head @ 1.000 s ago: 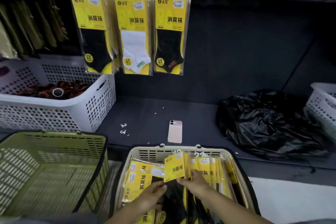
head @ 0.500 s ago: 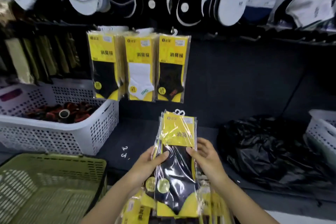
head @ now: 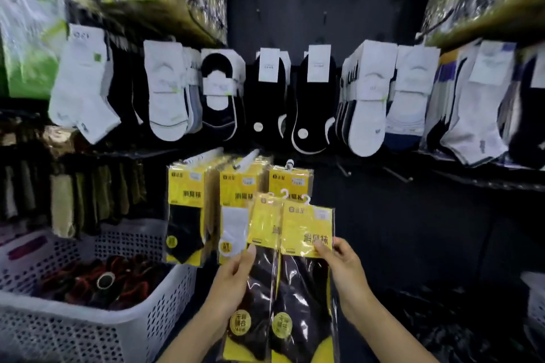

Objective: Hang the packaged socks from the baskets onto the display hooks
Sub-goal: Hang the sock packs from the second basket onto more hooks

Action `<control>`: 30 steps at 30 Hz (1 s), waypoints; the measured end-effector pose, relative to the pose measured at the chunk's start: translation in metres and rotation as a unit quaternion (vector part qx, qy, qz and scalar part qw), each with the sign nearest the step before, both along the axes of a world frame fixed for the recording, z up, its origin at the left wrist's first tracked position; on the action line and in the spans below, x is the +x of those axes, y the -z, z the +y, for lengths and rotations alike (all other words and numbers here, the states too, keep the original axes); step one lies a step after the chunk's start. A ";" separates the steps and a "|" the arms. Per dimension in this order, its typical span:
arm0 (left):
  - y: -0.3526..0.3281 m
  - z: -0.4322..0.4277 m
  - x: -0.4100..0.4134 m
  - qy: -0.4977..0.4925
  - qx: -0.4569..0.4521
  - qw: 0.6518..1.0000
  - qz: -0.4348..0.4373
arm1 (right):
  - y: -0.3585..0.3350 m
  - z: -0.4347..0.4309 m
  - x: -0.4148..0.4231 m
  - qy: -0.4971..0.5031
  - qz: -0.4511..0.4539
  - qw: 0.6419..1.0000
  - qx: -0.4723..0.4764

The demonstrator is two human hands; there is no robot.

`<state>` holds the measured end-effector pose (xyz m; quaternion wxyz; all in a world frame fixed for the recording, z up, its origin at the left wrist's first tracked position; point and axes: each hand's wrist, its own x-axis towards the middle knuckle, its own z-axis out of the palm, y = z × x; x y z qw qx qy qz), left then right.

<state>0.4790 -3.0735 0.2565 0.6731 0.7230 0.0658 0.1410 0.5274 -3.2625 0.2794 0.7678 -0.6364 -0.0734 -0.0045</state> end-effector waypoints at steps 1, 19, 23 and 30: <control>-0.006 0.008 0.004 -0.015 0.003 1.000 -0.006 | -0.005 0.001 0.007 0.008 -0.003 1.000 -0.001; -0.082 0.104 0.055 -0.134 -0.028 0.975 -0.176 | -0.029 0.060 0.118 0.114 -0.019 0.992 -0.046; -0.082 0.100 0.069 -0.121 -0.041 0.973 -0.192 | -0.023 0.068 0.143 0.155 0.043 0.987 -0.018; -0.069 0.098 0.088 -0.082 -0.081 0.976 -0.184 | -0.012 0.067 0.170 0.232 0.115 0.964 -0.052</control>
